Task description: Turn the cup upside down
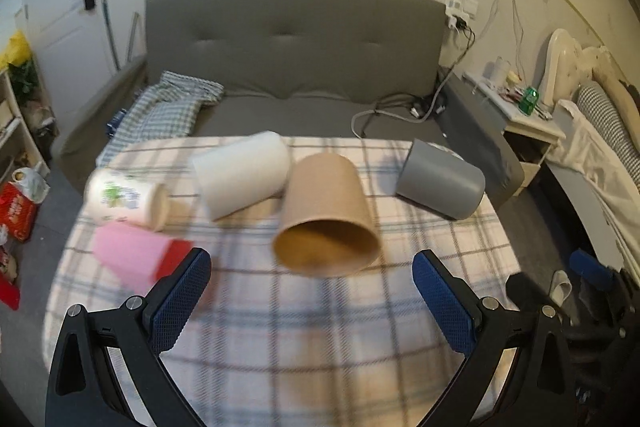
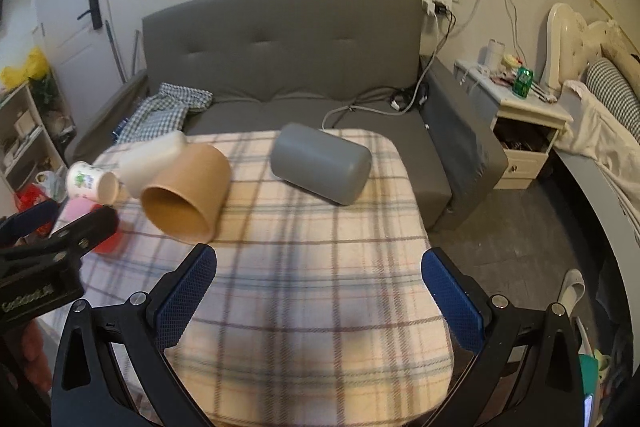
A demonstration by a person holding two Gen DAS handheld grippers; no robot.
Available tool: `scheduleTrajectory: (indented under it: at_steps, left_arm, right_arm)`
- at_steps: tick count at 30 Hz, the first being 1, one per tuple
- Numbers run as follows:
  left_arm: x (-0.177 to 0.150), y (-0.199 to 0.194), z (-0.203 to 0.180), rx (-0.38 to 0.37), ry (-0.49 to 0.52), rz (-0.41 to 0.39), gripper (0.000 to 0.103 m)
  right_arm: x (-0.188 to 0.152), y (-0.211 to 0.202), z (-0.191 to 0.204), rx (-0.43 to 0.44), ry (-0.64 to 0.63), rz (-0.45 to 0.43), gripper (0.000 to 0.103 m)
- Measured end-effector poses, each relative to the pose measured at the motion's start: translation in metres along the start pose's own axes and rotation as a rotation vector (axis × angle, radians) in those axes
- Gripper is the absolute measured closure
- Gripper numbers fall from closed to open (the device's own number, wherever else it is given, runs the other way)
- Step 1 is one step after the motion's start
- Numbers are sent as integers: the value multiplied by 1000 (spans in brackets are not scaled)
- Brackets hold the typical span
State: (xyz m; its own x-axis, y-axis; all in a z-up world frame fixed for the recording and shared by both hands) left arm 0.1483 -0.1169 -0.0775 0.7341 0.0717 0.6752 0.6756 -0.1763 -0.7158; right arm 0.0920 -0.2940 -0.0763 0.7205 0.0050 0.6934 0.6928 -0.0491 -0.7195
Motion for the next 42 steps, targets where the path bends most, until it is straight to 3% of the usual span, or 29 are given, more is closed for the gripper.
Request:
scheduleTrajectory:
  at_steps: [8, 20, 22, 29, 42]
  left_arm:
    - [-4, 67, -18, 53, 68, 63, 1]
    - [-13, 93, -8, 80, 54, 110, 2]
    - [-15, 94, -11, 61, 69, 112, 13]
    - [-24, 81, -14, 70, 102, 119, 13]
    - [-80, 26, -12, 72, 125, 146, 11]
  right_arm:
    - [2, 37, -25, -22, 33, 47, 0]
    - [-4, 54, -38, -12, 74, 80, 0]
    - [-7, 54, -36, -8, 72, 86, 0]
    - [-8, 43, -34, -2, 84, 81, 0]
    - [-13, 8, -23, -11, 76, 61, 0]
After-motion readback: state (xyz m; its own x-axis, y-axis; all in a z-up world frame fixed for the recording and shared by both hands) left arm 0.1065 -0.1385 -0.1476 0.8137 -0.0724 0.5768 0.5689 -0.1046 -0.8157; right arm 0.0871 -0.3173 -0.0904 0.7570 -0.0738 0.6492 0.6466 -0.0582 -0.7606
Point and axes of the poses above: each gripper's, at about its wrist camera, not at the fingertips, and y roughly the way its jaws point, z to its left, x to its top, the point moved 4 cm from there along y, roughly the way its jaws point, and after that the axes turned 7 degrees about -y, right-handed, at the moved point
